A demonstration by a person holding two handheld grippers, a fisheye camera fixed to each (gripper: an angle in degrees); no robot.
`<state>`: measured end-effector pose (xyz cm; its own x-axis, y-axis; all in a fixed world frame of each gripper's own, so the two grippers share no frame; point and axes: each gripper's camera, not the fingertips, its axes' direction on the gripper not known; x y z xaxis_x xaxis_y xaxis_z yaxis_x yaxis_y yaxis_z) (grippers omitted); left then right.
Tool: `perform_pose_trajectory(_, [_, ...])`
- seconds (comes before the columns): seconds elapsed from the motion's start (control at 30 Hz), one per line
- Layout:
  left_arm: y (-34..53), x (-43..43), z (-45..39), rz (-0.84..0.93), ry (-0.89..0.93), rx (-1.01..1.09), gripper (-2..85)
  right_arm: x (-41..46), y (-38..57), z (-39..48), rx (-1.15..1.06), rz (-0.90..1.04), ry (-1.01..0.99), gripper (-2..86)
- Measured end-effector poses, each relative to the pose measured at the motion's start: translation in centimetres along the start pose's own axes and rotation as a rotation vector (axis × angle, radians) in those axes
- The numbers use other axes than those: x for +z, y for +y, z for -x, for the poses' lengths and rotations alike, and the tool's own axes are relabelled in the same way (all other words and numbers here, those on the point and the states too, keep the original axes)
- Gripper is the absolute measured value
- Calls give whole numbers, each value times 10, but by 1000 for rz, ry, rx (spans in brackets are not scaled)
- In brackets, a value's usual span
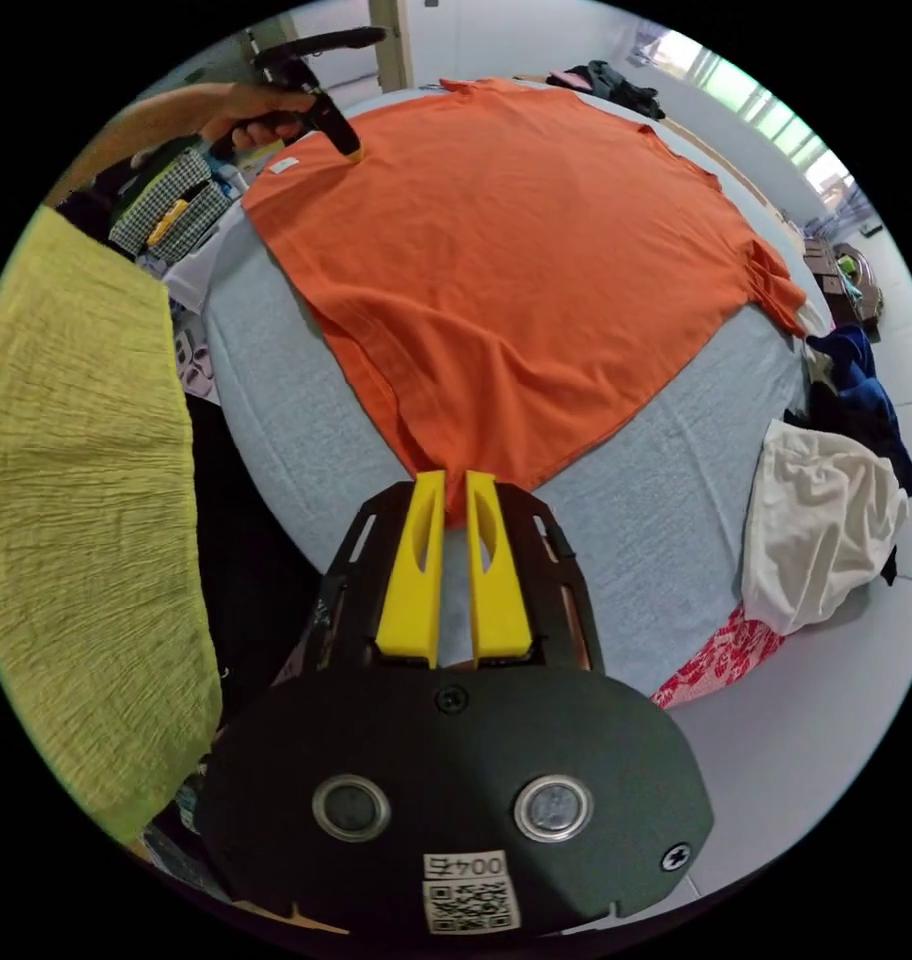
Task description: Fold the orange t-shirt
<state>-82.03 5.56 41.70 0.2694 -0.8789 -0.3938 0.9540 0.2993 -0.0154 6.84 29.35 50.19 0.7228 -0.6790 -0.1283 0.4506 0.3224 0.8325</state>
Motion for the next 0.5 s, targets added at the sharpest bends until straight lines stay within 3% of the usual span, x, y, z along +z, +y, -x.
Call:
perform_pose_trajectory(0.33, [7,1,-4,-16,-36,92,2,7,23,-1,-10,9,0,-5])
perform_pose_trajectory(0.5, [16,-2,10,11,160,150,2,-8,45,-36,183,-42,-171,6])
